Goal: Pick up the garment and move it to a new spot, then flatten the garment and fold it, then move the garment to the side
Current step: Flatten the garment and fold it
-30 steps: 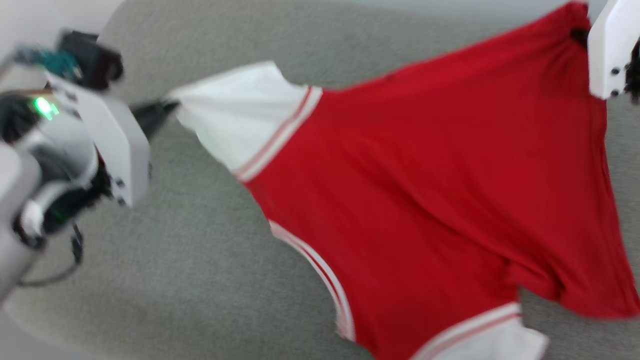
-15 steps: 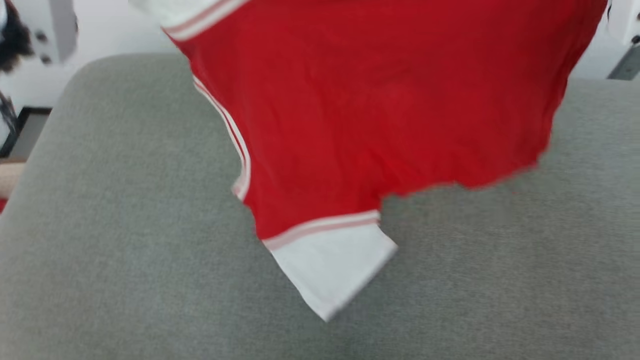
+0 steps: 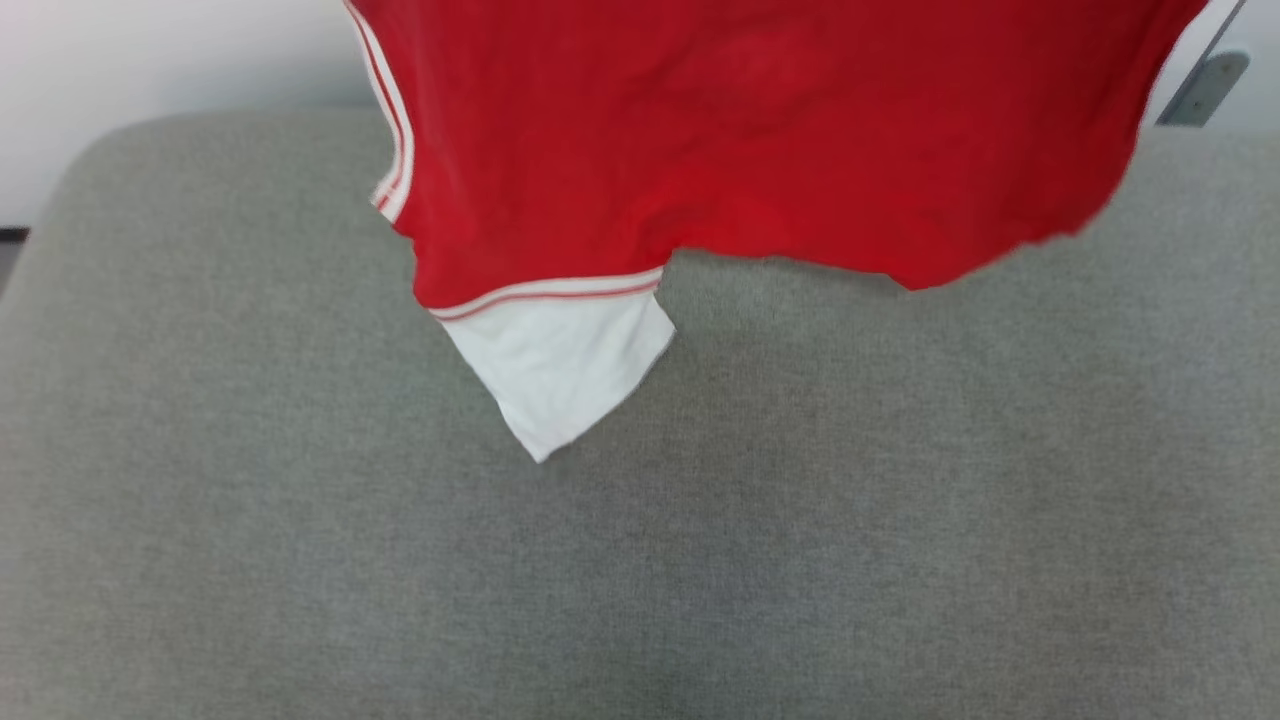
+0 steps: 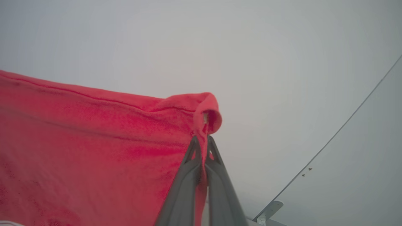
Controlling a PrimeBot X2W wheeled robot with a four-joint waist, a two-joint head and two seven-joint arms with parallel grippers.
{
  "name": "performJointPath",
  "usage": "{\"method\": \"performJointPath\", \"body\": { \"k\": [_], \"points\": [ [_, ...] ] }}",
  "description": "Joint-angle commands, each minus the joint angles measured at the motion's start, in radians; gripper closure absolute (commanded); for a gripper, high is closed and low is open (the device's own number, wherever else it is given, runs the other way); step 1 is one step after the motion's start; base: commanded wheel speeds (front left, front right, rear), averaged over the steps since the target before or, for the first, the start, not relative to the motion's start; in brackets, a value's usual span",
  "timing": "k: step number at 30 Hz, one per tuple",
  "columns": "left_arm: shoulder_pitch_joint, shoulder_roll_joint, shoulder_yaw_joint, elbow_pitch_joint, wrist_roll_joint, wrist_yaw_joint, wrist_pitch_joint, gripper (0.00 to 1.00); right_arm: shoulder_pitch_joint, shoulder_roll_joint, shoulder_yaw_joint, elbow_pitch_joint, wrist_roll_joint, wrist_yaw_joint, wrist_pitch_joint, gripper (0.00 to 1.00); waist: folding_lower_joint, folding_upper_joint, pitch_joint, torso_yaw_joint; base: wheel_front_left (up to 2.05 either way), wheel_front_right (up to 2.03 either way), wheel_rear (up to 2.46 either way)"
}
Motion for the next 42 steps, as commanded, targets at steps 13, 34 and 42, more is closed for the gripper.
{"method": "performJointPath", "body": {
  "k": [13, 34, 42],
  "points": [
    [-0.311, -0.115, -0.013, 0.250, 0.127, -0.013, -0.239, 1.00, -0.195, 0.114, -0.086, 0.128, -0.225, -0.002, -0.293, 1.00, 0.0000, 0.0000, 0.342, -0.022, 0.00, 0.00, 0.00],
    [-0.242, -0.171, -0.134, 0.369, 0.101, -0.014, -0.559, 1.00, -0.198, 0.139, -0.041, 0.498, -0.400, -0.002, -0.668, 1.00, 0.0000, 0.0000, 0.379, 0.031, 0.00, 0.00, 0.00],
    [0.093, -0.002, -0.308, 0.126, -0.094, -0.014, -0.342, 1.00, 0.026, 0.100, 0.111, 0.455, -0.155, -0.002, -0.584, 1.00, 0.0000, 0.0000, 0.248, 0.033, 0.00, 0.00, 0.00]
  ]
}}
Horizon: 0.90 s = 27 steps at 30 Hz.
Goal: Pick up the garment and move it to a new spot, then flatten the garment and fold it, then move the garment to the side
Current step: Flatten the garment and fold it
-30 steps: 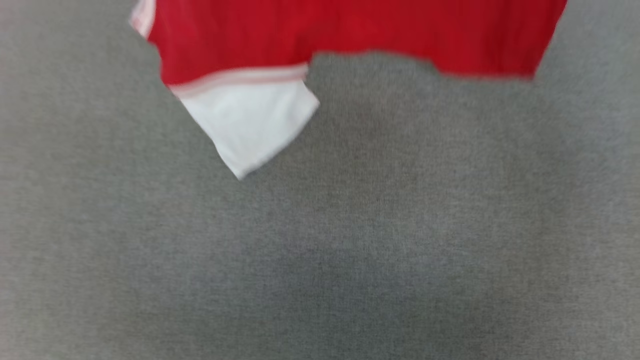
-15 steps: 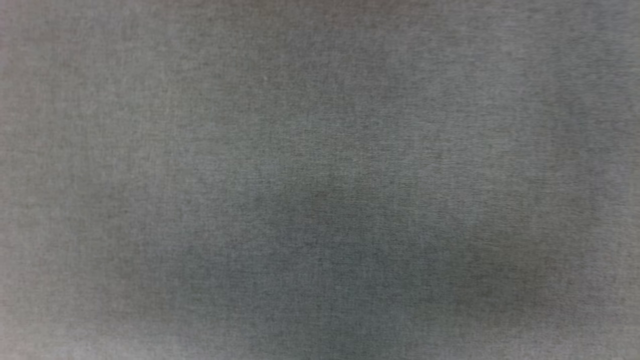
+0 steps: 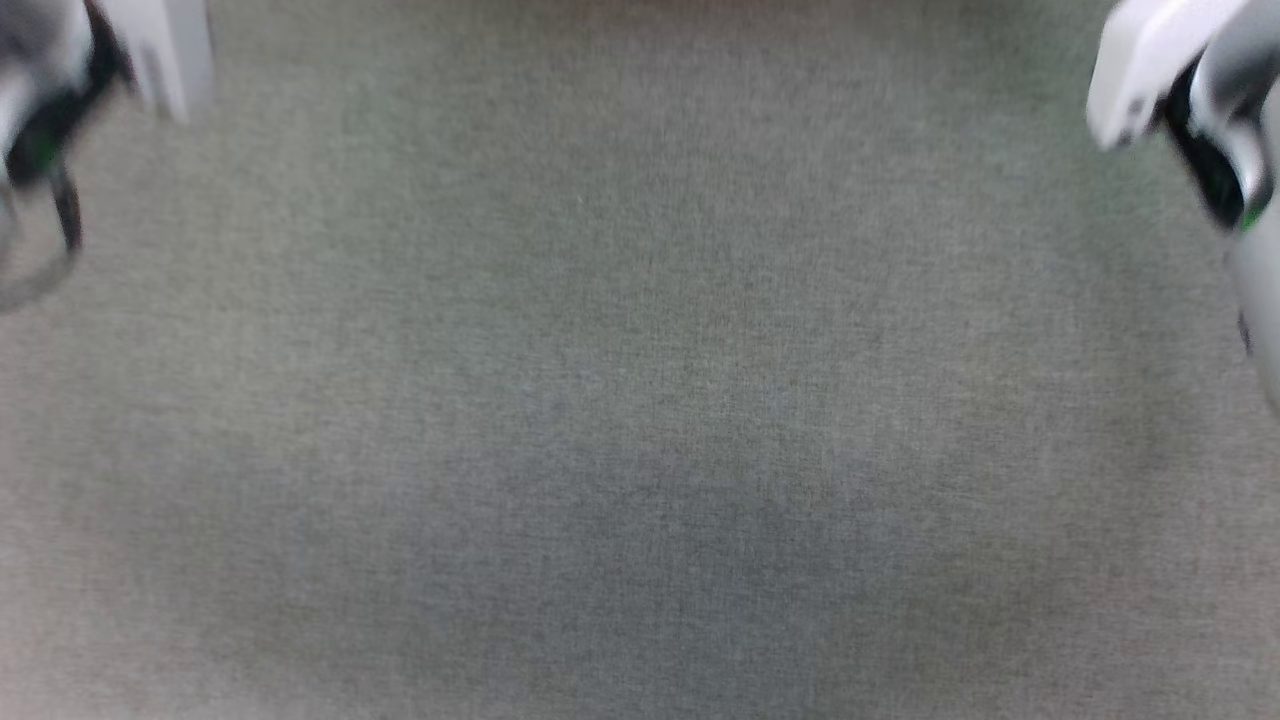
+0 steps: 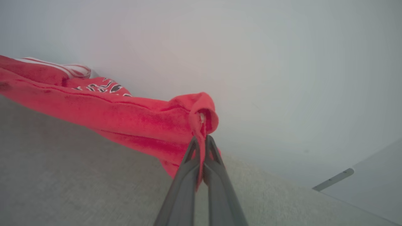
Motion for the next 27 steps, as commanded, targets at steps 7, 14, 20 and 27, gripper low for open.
{"method": "performJointPath", "body": {
  "k": [7, 14, 20, 27],
  "points": [
    [0.330, 0.208, -0.077, -0.325, -0.155, 0.077, 0.163, 1.00, 0.278, -0.132, 0.091, -0.213, 0.218, -0.002, 0.136, 1.00, 0.0000, -0.0001, -0.182, 0.006, 0.00, 0.00, 0.00],
    [0.627, 0.401, -0.128, -0.743, -0.299, 0.309, 0.193, 1.00, 0.562, -0.227, 0.050, -0.442, 0.330, -0.002, 0.280, 1.00, 0.0000, -0.0001, -0.249, 0.010, 0.00, 0.00, 0.00],
    [0.817, 0.503, -0.165, -0.985, -0.393, 0.460, 0.167, 1.00, 0.798, -0.255, -0.014, -0.620, 0.375, -0.002, 0.420, 1.00, 0.0000, -0.0001, -0.270, 0.013, 0.00, 0.00, 0.00],
    [0.957, 0.548, -0.188, -1.119, -0.461, 0.546, 0.160, 1.00, 1.054, -0.274, -0.074, -0.806, 0.429, -0.002, 0.604, 1.00, 0.0000, -0.0001, -0.277, 0.014, 0.00, 0.00, 0.00]
  ]
}}
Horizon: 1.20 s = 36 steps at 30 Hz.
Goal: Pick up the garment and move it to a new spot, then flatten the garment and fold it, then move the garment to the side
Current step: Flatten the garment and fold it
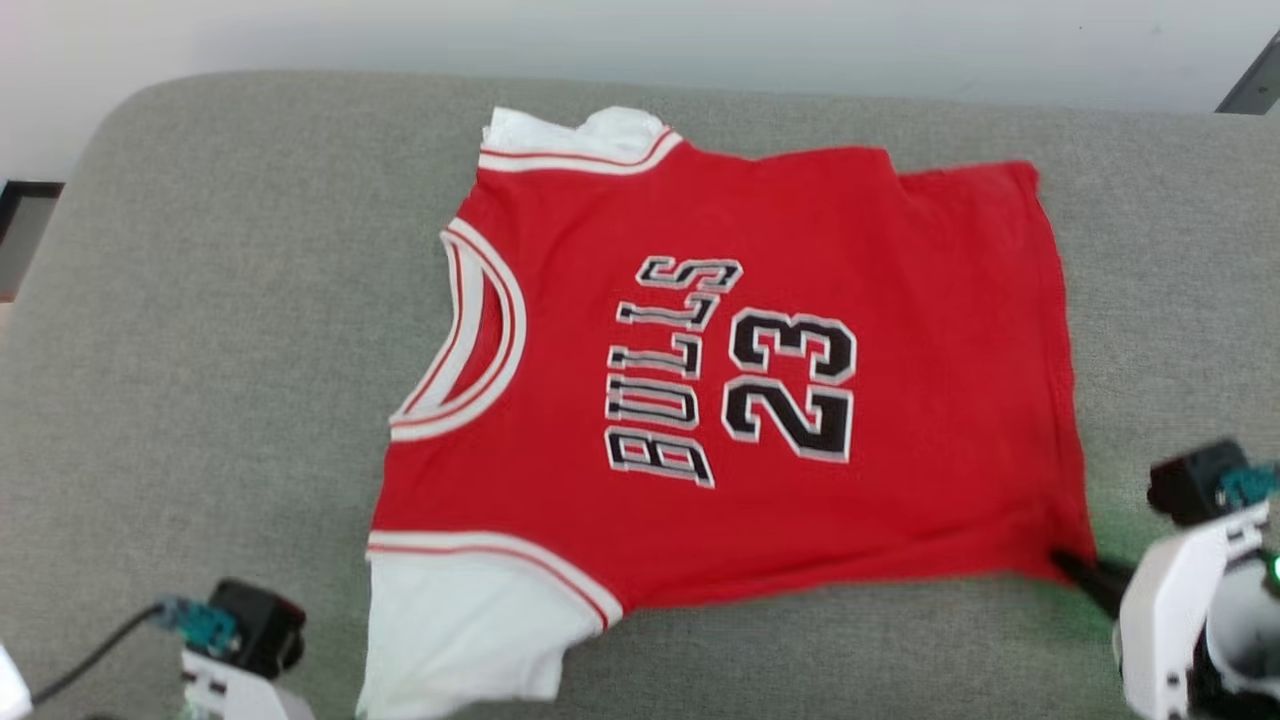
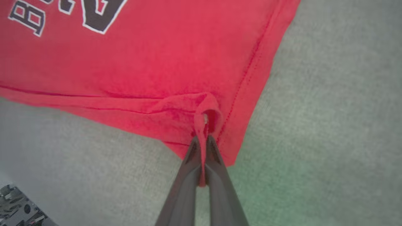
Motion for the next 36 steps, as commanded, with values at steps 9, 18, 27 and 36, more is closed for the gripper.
{"method": "performJointPath", "body": {
  "k": [9, 18, 27, 36],
  "points": [
    [0.070, 0.045, 0.002, -0.072, -0.025, 0.052, 0.010, 1.00, 0.213, 0.014, -0.117, -0.180, 0.034, -0.002, 0.137, 1.00, 0.0000, 0.0000, 0.009, -0.026, 0.00, 0.00, 0.00],
    [-0.130, 0.133, 0.111, -0.084, 0.121, 0.014, 0.088, 1.00, 0.117, 0.071, -0.182, -0.240, -0.042, -0.002, 0.110, 1.00, 0.0000, 0.0000, 0.024, -0.068, 0.00, 0.00, 0.00],
    [-0.394, -0.008, 0.190, 0.162, 0.244, -0.198, 0.267, 1.00, -0.120, 0.107, -0.119, -0.110, -0.110, -0.002, 0.067, 1.00, 0.0000, 0.0000, 0.065, -0.110, 0.00, 0.00, 0.00],
    [-0.544, -0.220, 0.168, 0.505, 0.308, -0.363, 0.342, 1.00, -0.311, 0.149, -0.033, 0.115, -0.138, -0.002, 0.033, 1.00, 0.0000, 0.0000, 0.120, -0.136, 0.00, 0.00, 0.00]
  ]
}}
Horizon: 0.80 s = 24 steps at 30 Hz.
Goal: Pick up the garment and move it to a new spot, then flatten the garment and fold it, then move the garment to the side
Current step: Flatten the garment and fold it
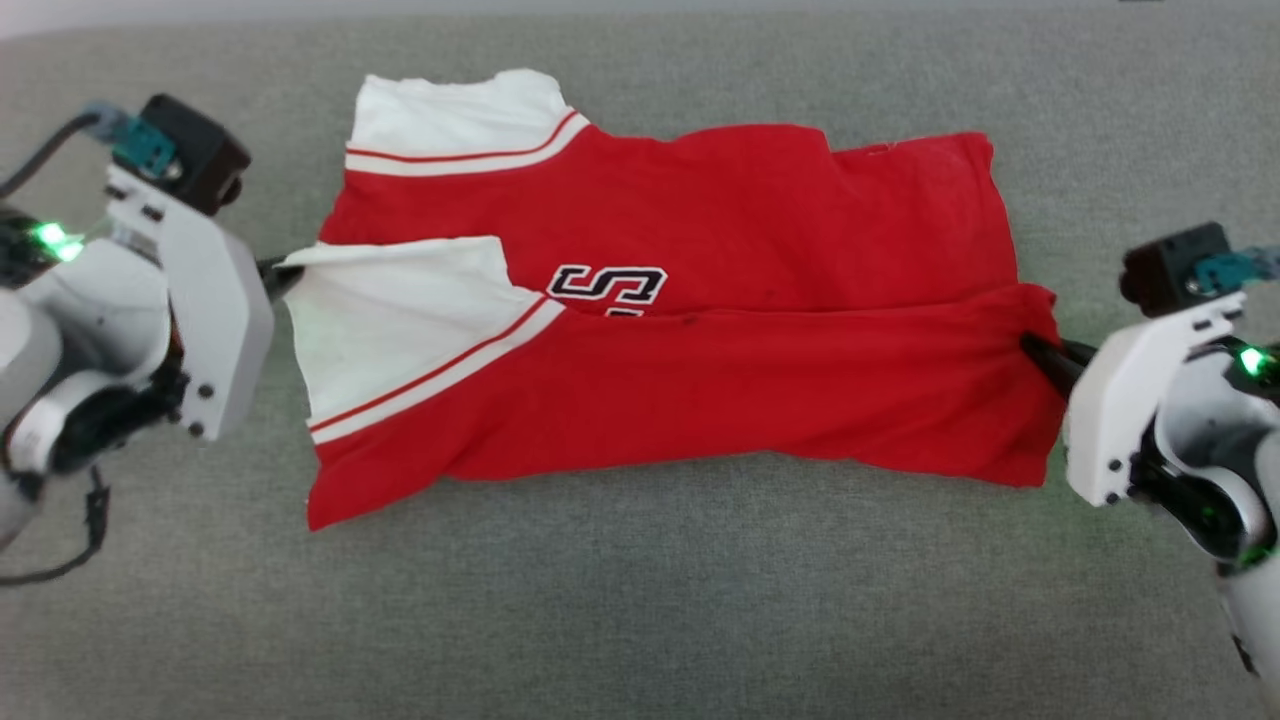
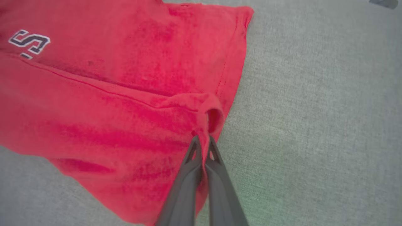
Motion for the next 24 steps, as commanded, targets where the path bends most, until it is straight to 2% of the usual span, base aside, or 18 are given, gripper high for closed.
{"method": "performJointPath", "body": {
  "k": [1, 6, 13, 14, 16, 17, 18, 19, 20, 21, 22, 23, 24],
  "points": [
    [-0.013, -0.023, -0.006, 0.047, 0.006, -0.015, 0.006, 1.00, -0.027, 0.006, 0.015, 0.025, -0.007, -0.002, -0.013, 1.00, 0.0000, 0.0000, 0.024, -0.014, 0.00, 0.00, 0.00],
    [-0.017, -0.122, -0.030, 0.228, -0.009, -0.072, 0.014, 1.00, -0.100, 0.028, 0.082, 0.134, 0.004, -0.002, -0.029, 1.00, 0.0000, 0.0000, 0.045, -0.026, 0.00, 0.00, 0.00],
    [0.014, -0.227, -0.056, 0.423, -0.048, -0.121, 0.023, 1.00, -0.160, 0.043, 0.145, 0.238, 0.025, -0.002, -0.034, 1.00, 0.0000, 0.0000, 0.048, -0.030, 0.00, 0.00, 0.00],
    [0.017, -0.240, -0.057, 0.446, -0.055, -0.126, 0.021, 0.94, -0.166, 0.045, 0.155, 0.254, 0.029, -0.002, -0.027, 1.00, 0.0000, 0.0000, 0.046, -0.029, 0.00, 0.00, 0.00],
    [0.016, -0.263, -0.052, 0.489, -0.067, -0.133, 0.012, 0.39, -0.178, 0.043, 0.171, 0.277, 0.037, -0.002, -0.027, 1.00, 0.0000, 0.0000, 0.040, -0.025, 0.00, 0.00, 0.00],
    [0.013, -0.273, -0.048, 0.506, -0.072, -0.134, 0.010, 0.25, -0.184, 0.042, 0.175, 0.288, 0.041, -0.002, -0.031, 1.00, 0.0000, 0.0000, 0.035, -0.021, 0.00, 0.00, 0.00],
    [0.010, -0.281, -0.045, 0.518, -0.076, -0.138, 0.006, 0.00, -0.190, 0.039, 0.179, 0.298, 0.041, -0.002, -0.033, 1.00, 0.0000, 0.0000, 0.030, -0.018, 0.00, 0.00, 0.00],
    [0.007, -0.287, -0.043, 0.526, -0.082, -0.141, 0.004, 0.00, -0.193, 0.036, 0.180, 0.308, 0.042, -0.002, -0.036, 0.96, 0.0000, 0.0000, 0.023, -0.014, 0.00, 0.00, 0.00],
    [0.002, -0.288, -0.041, 0.534, -0.081, -0.142, 0.001, 0.00, -0.196, 0.035, 0.182, 0.315, 0.044, -0.002, -0.037, 0.72, 0.0000, 0.0000, 0.016, -0.010, 0.00, 0.00, 0.00],
    [-0.003, -0.290, -0.040, 0.536, -0.079, -0.143, -0.004, 0.00, -0.196, 0.032, 0.183, 0.321, 0.047, -0.002, -0.038, 0.56, 0.0000, 0.0000, 0.007, -0.005, 0.00, 0.00, 0.00],
    [-0.005, -0.291, -0.038, 0.535, -0.078, -0.145, -0.008, 0.00, -0.195, 0.028, 0.188, 0.321, 0.049, -0.002, -0.039, 0.22, 0.0000, 0.0000, -0.002, -0.001, 0.00, 0.00, 0.00],
    [-0.005, -0.291, -0.038, 0.533, -0.081, -0.144, -0.008, 0.00, -0.194, 0.023, 0.190, 0.319, 0.052, -0.002, -0.044, 0.00, 0.0000, 0.0000, -0.010, 0.004, 0.00, 0.00, 0.00],
    [-0.003, -0.289, -0.039, 0.528, -0.082, -0.141, -0.005, 0.00, -0.191, 0.019, 0.190, 0.316, 0.056, -0.002, -0.049, 0.00, 0.0000, 0.0000, -0.020, 0.009, 0.00, 0.00, 0.00]
  ]
}}
